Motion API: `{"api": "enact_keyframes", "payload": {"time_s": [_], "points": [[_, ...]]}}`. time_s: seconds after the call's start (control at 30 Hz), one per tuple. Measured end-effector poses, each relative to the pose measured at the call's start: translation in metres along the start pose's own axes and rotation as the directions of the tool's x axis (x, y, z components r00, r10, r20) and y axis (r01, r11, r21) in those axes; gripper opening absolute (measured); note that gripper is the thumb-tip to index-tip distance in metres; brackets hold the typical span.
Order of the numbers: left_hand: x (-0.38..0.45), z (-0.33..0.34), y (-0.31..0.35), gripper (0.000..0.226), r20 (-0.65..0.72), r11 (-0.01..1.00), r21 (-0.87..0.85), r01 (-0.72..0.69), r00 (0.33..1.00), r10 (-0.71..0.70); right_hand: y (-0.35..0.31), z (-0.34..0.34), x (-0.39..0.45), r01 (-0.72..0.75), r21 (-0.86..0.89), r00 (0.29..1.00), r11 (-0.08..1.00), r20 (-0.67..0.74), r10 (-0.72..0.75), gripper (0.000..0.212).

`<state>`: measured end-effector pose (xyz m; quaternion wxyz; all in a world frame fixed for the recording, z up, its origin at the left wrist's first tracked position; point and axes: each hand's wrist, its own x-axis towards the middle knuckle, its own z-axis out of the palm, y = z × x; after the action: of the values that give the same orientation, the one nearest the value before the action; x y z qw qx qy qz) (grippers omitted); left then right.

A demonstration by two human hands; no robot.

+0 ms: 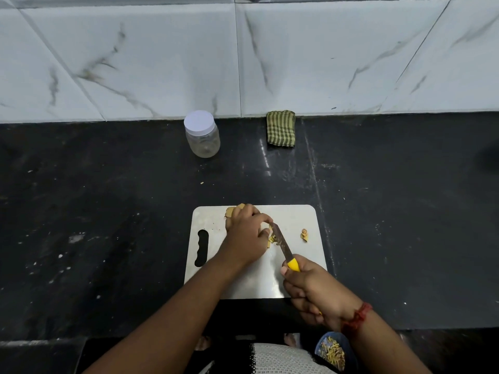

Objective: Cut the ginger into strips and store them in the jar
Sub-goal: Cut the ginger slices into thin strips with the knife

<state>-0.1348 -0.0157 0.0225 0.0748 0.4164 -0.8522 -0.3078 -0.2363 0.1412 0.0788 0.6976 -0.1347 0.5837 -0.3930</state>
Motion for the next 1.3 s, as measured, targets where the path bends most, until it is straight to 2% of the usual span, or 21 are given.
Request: {"api": "enact_keyframes", "payload": {"time_s": [0.07,0.2,0.3,0.4,0.5,0.57,0.67,0.9,1.03,1.1,1.17,1.23,1.3], "points": [[0.001,-0.002,-0.001,0.022,-0.002,0.998,-0.061,-0.011,1.0,0.011,0.001,-0.002,0.0,-0.003,0.027,1.0,1.0,0.011,0.003,0.011],[0.004,-0.006,0.003,0.021,0.021,0.959,-0.276,0.063,0.998,-0.06,-0.001,-0.006,-0.003,-0.002,0.047,1.0,0.999,0.017,0.001,0.011],[0.007,-0.007,0.009,0.013,-0.008,0.939,-0.329,0.094,0.995,-0.103,-0.002,-0.006,-0.004,0.001,0.046,1.0,0.999,0.023,-0.002,0.015],[0.009,-0.005,0.008,0.016,-0.044,0.931,-0.34,0.136,0.986,-0.16,-0.003,-0.007,-0.005,0.013,0.058,1.0,0.998,0.008,-0.014,0.014],[0.008,-0.003,0.004,0.017,-0.075,0.96,-0.252,0.12,0.987,-0.143,-0.005,-0.013,-0.007,0.033,0.072,0.999,0.997,-0.022,-0.032,0.01],[0.007,-0.001,0.002,0.013,-0.093,0.996,-0.071,0.055,0.994,-0.062,-0.007,-0.017,-0.007,0.052,0.07,0.998,0.996,-0.046,-0.049,0.009],[0.003,0.004,0.002,0.014,-0.045,0.988,0.149,-0.045,0.998,0.052,-0.008,-0.02,-0.008,0.074,0.078,0.995,0.994,-0.072,-0.068,0.009],[-0.001,0.01,-0.001,0.026,-0.082,0.965,0.253,-0.075,0.992,0.098,-0.009,-0.02,-0.008,0.079,0.072,0.994,0.994,-0.076,-0.073,0.009],[-0.015,0.007,-0.008,0.017,-0.196,0.956,0.271,-0.111,0.966,0.167,-0.008,-0.019,-0.007,0.07,0.053,0.994,0.996,-0.084,-0.066,0.012],[-0.026,0.01,-0.014,0.012,-0.236,0.948,0.298,-0.108,0.954,0.183,-0.007,-0.02,-0.006,0.05,-0.038,0.991,0.998,-0.126,-0.055,0.015],[-0.036,0.017,-0.021,0.014,-0.229,0.934,0.338,-0.116,0.952,0.201,-0.004,-0.021,-0.003,-0.019,-0.296,0.976,0.955,-0.213,-0.047,0.02],[-0.041,0.023,-0.026,0.021,-0.217,0.924,0.365,-0.116,0.954,0.206,0.002,-0.02,0.001,-0.109,-0.561,0.955,0.82,-0.288,-0.07,0.015],[-0.042,0.028,-0.028,0.026,-0.215,0.919,0.378,-0.114,0.954,0.207,0.007,-0.017,0.006,-0.152,-0.675,0.946,0.722,-0.312,-0.092,0.011]]}}
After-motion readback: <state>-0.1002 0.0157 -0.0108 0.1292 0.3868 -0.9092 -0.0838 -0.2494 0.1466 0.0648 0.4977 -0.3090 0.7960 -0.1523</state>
